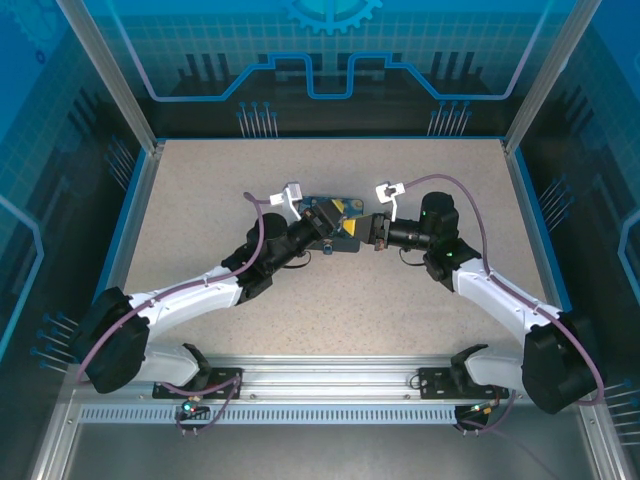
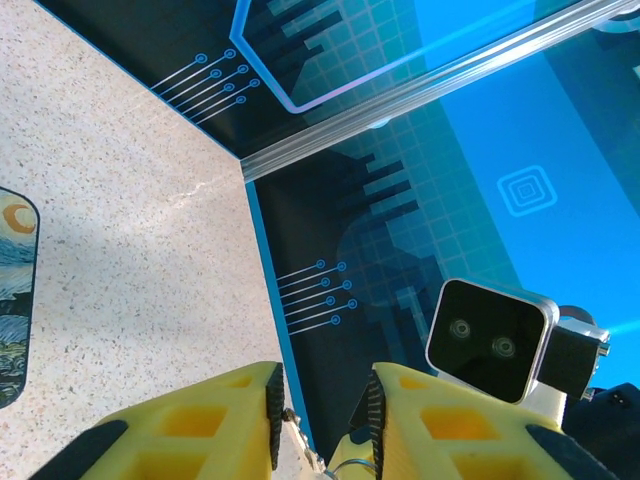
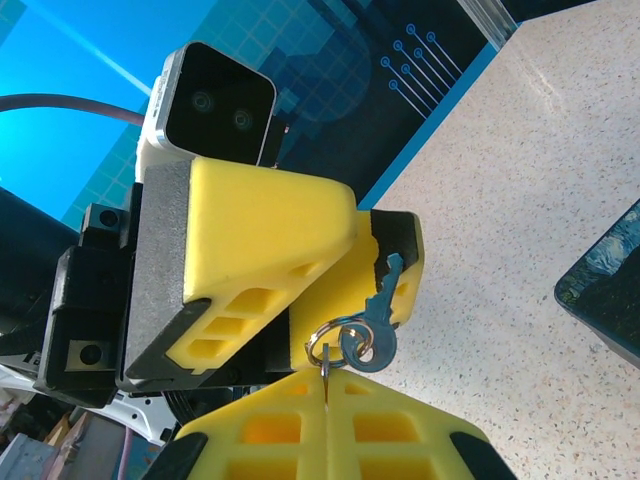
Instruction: Unlock a padlock with a key
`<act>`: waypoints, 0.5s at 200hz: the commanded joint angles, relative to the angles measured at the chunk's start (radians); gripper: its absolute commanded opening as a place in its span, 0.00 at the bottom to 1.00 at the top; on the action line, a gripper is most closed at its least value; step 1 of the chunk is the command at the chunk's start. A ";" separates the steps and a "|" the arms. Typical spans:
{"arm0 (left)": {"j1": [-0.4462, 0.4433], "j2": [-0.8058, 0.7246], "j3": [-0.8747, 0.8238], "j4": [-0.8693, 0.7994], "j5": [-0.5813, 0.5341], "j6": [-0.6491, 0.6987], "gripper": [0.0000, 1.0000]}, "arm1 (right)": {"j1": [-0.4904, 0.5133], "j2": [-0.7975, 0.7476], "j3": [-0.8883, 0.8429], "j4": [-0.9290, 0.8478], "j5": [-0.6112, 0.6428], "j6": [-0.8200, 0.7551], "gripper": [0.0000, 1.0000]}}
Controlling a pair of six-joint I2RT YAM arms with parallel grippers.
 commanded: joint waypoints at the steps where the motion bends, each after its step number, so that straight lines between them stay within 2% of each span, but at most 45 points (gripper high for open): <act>1: 0.006 0.008 0.010 0.049 0.013 0.002 0.26 | -0.006 -0.021 0.008 -0.005 -0.016 -0.024 0.00; 24: 0.006 0.009 0.010 0.052 0.014 0.006 0.21 | -0.005 -0.021 0.010 -0.008 -0.019 -0.026 0.00; 61: 0.009 0.011 0.009 0.050 0.013 0.009 0.20 | -0.005 -0.025 0.014 -0.020 -0.019 -0.039 0.00; 100: 0.011 0.015 0.008 0.054 0.011 0.010 0.08 | -0.005 -0.028 0.022 -0.032 -0.017 -0.046 0.00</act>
